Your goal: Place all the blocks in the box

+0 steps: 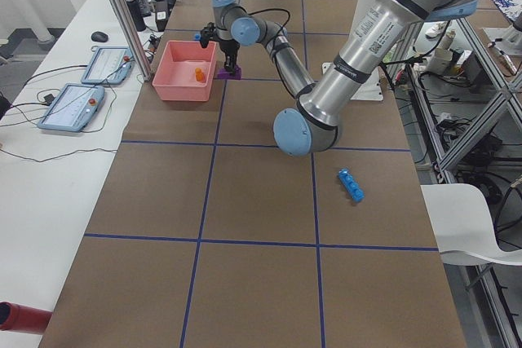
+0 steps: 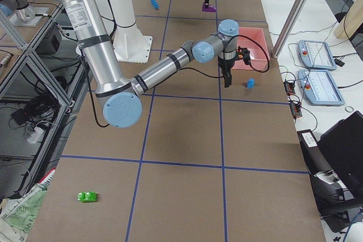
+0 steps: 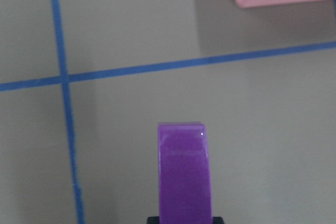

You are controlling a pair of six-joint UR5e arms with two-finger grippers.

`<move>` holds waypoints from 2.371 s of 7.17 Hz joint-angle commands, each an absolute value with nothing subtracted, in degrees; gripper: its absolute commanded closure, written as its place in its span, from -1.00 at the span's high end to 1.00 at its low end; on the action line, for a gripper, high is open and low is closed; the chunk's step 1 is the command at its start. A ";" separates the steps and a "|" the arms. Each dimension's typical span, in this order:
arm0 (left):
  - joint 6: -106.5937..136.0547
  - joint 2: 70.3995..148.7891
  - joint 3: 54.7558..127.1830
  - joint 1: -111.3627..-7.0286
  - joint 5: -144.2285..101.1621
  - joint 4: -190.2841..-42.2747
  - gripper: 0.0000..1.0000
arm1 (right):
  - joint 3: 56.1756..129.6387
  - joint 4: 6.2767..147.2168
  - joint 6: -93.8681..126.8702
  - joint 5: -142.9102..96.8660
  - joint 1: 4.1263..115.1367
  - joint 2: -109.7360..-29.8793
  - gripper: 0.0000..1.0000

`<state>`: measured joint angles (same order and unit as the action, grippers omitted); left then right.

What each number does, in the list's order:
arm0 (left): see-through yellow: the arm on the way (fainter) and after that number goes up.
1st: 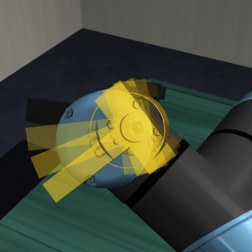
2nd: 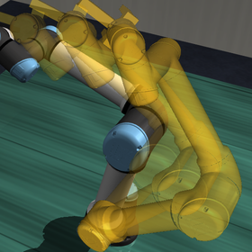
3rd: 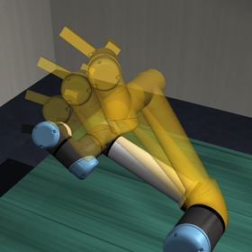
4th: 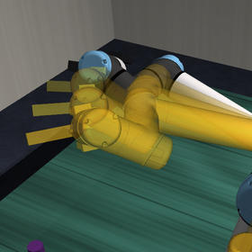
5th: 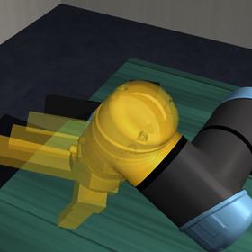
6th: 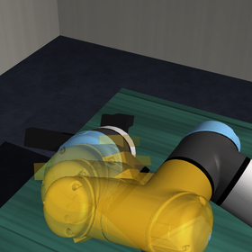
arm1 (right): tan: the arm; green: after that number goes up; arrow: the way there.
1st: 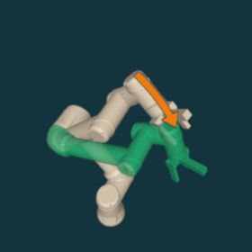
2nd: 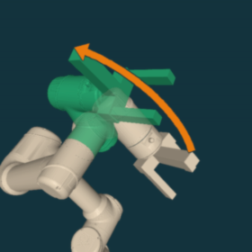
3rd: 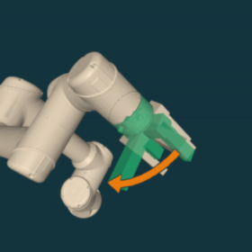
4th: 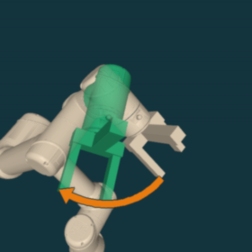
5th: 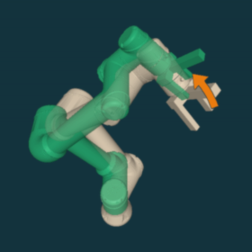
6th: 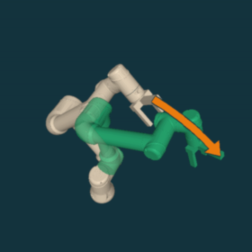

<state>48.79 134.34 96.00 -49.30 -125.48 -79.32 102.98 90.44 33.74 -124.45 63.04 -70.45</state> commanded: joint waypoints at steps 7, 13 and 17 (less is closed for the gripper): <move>48.34 159.87 47.12 -52.03 -116.20 -102.92 -1.00 | 104.97 90.53 26.46 -125.33 65.04 -76.48 0.99; 46.16 160.31 46.14 -47.37 -109.42 -104.06 0.99 | 85.37 90.44 26.98 -125.33 64.78 -58.83 0.99; 30.55 154.29 60.05 -55.71 -120.85 -91.01 0.99 | 60.09 79.08 33.27 -125.42 63.47 -41.77 0.99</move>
